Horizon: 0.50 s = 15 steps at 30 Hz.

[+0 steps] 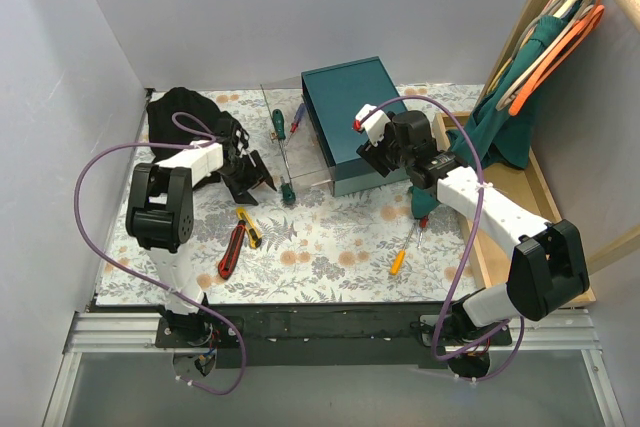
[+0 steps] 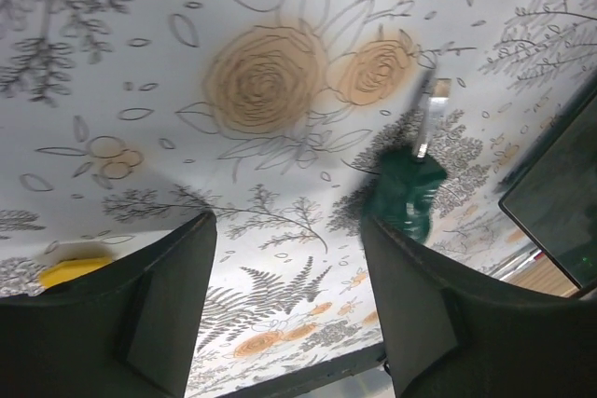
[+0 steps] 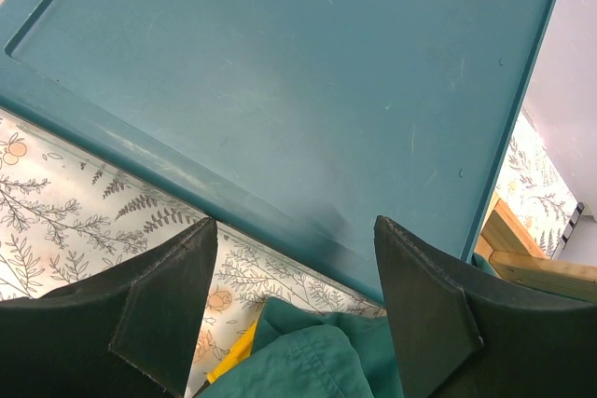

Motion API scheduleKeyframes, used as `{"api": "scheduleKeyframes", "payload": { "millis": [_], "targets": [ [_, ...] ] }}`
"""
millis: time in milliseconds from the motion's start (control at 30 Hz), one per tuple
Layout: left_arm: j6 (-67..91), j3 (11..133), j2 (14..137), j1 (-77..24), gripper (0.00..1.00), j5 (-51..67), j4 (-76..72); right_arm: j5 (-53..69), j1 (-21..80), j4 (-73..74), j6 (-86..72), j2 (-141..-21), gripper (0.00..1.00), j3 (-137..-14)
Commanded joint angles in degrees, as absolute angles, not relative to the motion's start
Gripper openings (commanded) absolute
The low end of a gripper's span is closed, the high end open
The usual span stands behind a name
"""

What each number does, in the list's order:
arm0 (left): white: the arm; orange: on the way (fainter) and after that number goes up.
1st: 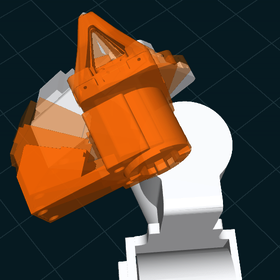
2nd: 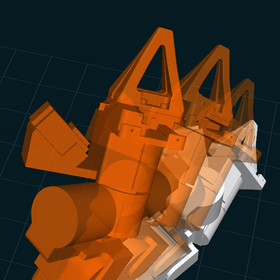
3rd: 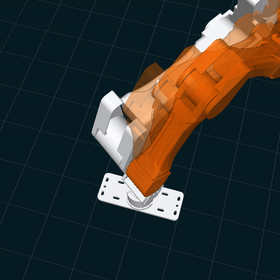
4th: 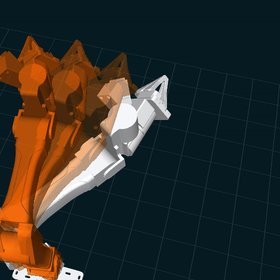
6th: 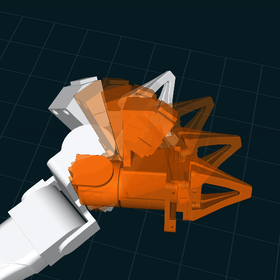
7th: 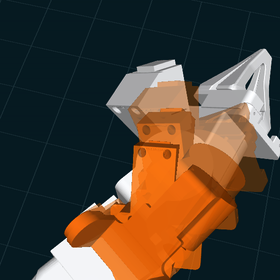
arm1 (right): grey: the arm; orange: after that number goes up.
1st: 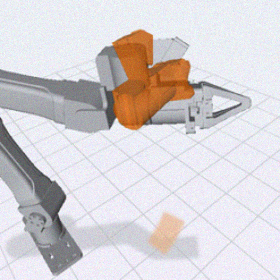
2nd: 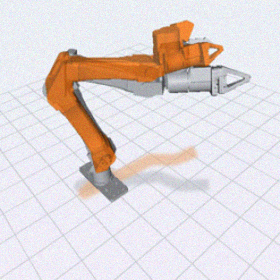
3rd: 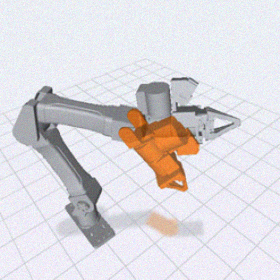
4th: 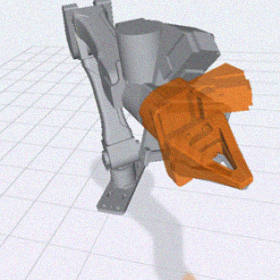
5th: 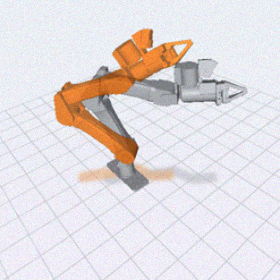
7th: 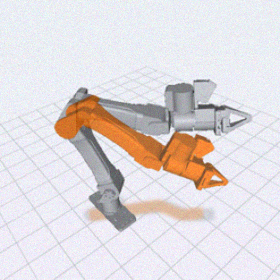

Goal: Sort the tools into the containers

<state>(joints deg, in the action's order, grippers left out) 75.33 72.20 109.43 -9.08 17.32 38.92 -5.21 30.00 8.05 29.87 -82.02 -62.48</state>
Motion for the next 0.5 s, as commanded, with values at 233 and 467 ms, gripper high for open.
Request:
{"api": "scheduleKeyframes", "payload": {
  "millis": [233, 467],
  "targets": [
    [70.7, 70.2, 105.1, -10.1, 0.71, 20.8, 35.1, -5.4, 29.6, 4.3, 29.0, -80.7, 0.76, -63.1],
    [71.8, 71.0, 108.3, -11.1, 0.74, 28.6, 30.5, -5.5, 29.4, 4.7, 29.2, -80.8, 0.76, -63.3]
  ]
}}
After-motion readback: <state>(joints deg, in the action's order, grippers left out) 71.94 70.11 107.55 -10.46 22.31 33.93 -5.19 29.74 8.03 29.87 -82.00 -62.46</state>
